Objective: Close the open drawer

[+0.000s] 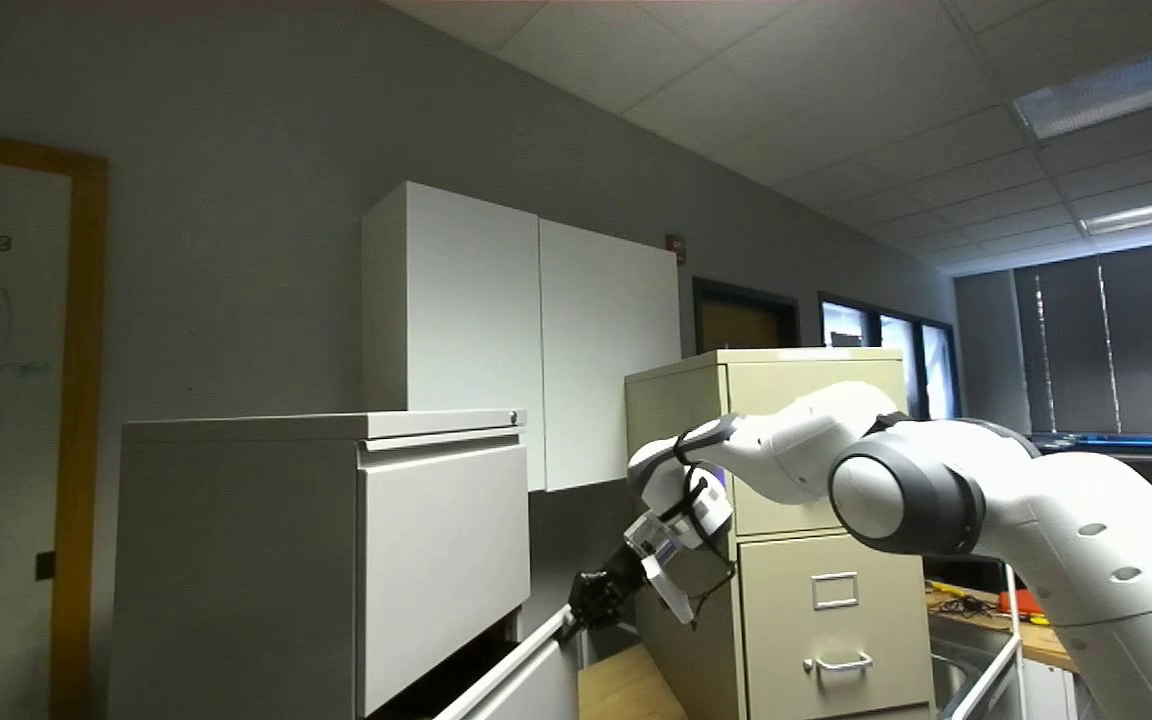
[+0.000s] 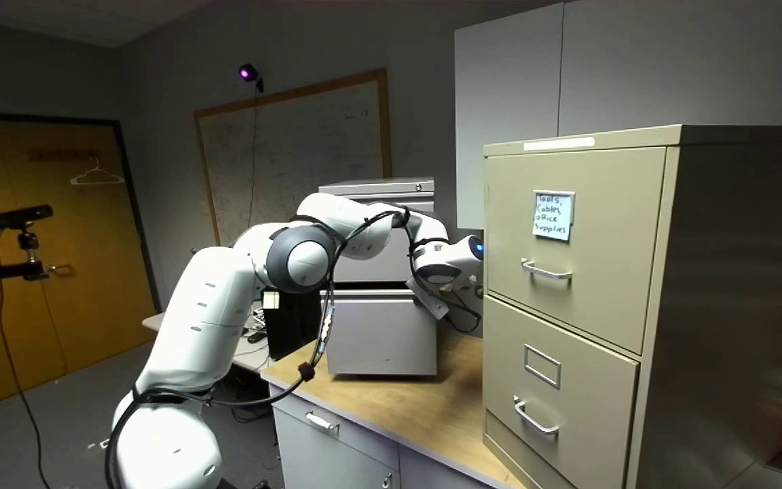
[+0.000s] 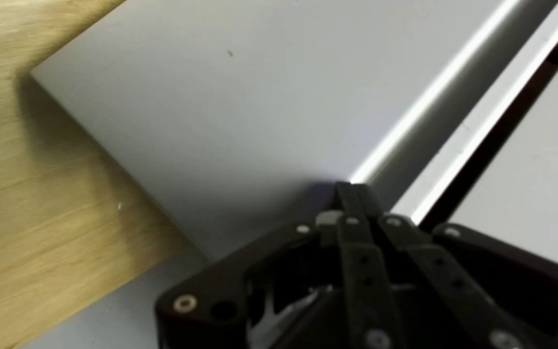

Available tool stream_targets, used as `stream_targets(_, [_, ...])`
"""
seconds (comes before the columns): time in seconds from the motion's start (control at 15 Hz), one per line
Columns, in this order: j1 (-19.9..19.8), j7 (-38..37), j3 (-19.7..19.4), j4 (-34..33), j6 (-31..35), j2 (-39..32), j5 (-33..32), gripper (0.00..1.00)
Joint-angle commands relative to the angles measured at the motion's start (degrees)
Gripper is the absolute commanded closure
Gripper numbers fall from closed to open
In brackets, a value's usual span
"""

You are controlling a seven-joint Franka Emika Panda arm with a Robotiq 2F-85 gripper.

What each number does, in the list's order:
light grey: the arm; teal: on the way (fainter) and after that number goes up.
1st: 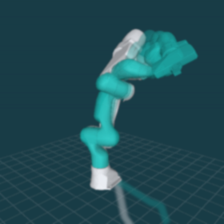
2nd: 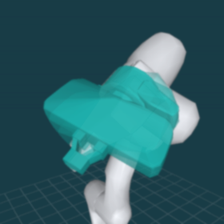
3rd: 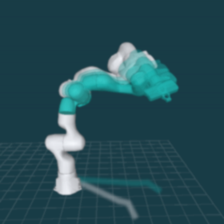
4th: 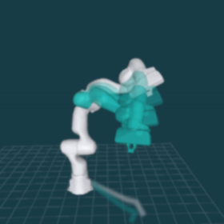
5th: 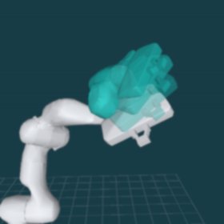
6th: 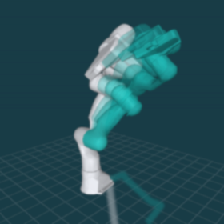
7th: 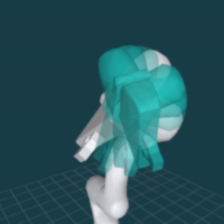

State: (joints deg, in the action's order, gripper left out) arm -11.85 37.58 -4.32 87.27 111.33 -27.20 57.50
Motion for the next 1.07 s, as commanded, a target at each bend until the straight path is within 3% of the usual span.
stream_targets(0.0, [-1.0,-2.8,2.3,-13.4,-3.7,-5.7,-0.3,1.00])
stream_targets(1.0, [-0.5,-11.9,8.3,-41.7,-10.2,-22.4,-12.6,1.00])
